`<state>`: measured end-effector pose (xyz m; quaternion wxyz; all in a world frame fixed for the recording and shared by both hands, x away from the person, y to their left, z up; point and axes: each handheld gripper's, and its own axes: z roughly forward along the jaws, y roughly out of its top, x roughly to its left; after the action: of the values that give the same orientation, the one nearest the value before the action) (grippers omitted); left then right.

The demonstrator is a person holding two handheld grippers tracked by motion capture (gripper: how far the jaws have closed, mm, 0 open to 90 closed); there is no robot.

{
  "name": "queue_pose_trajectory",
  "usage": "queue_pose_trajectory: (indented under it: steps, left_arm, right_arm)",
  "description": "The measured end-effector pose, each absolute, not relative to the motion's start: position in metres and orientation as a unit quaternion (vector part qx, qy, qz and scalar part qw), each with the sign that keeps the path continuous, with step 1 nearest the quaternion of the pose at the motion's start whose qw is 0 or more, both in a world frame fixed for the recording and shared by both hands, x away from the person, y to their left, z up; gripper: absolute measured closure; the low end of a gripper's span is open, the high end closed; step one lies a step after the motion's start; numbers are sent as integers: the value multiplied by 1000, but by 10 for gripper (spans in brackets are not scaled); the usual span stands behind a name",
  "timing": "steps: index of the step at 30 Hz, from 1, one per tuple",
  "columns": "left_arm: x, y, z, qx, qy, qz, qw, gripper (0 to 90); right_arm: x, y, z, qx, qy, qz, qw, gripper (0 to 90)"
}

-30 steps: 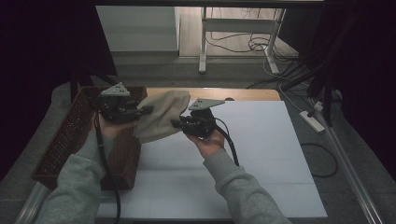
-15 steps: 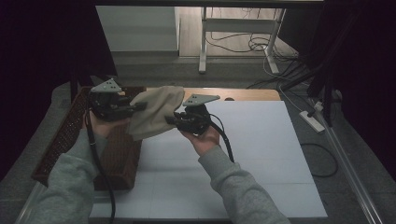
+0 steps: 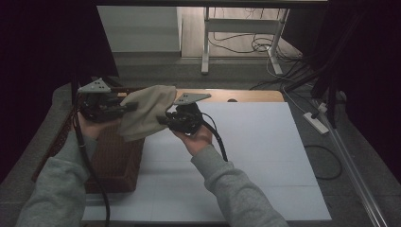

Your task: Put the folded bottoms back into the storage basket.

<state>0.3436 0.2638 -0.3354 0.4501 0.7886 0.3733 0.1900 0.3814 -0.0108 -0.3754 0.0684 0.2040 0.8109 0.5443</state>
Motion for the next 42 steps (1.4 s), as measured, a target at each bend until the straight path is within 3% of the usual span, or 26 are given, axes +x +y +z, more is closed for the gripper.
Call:
queue_pose_trajectory:
  steps: [42]
  left_arm:
    - [330,330,-356,763,430,196,442,662]
  right_arm:
    - [388,61,-393,191,820,537,42,761]
